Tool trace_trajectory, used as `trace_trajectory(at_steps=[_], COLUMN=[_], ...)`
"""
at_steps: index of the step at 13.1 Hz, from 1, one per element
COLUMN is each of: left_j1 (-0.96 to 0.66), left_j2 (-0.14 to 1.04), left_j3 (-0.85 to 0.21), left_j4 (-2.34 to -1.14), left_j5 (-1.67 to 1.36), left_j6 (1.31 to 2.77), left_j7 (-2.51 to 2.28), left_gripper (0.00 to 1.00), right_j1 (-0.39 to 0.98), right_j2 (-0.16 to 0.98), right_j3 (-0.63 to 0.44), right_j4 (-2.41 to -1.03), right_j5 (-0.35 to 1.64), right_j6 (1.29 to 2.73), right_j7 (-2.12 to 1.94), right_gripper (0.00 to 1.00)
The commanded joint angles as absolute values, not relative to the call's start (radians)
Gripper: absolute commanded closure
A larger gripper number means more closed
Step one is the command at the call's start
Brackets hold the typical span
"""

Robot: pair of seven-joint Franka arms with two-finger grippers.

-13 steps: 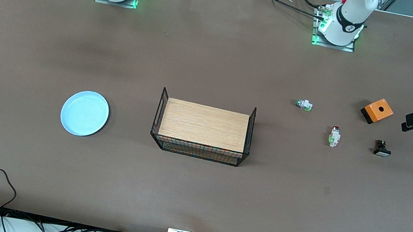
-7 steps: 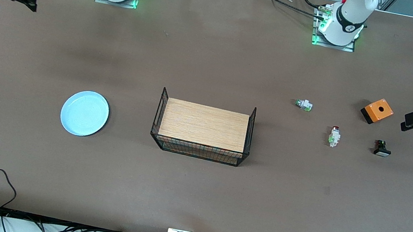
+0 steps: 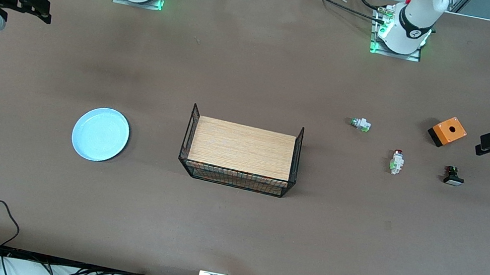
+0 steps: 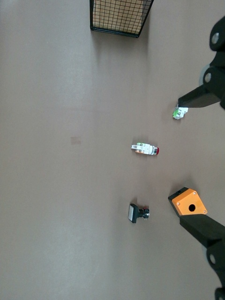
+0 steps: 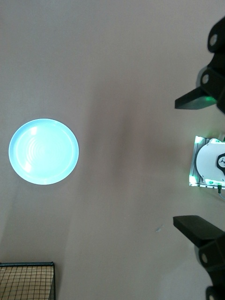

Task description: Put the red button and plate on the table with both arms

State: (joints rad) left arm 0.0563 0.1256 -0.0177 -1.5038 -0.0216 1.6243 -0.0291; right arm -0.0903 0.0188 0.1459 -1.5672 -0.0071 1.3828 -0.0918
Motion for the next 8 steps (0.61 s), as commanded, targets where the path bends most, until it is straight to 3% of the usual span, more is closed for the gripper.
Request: trace_trajectory(at_steps=[1, 8], left_j1=[0.06, 0.06], left_j2=[0.103, 0.103], left_j3=[-0.023, -0.023], left_j4=[-1.52, -1.522], left_j5=[-0.021, -0.021], left_j6=[1.618, 1.618], left_j7=[-0.031, -0.031], left_gripper=[0.0, 0.0], right_j1=[-0.087, -0.071], right_j2=[0.034, 0.054], right_j3=[0.143, 0.15], right_j4=[-1.542, -1.572], right_j5=[-0.005, -0.011], right_j6=[1.332, 1.361], right_j7=[-0.091, -0.02], right_gripper=[0.0, 0.0])
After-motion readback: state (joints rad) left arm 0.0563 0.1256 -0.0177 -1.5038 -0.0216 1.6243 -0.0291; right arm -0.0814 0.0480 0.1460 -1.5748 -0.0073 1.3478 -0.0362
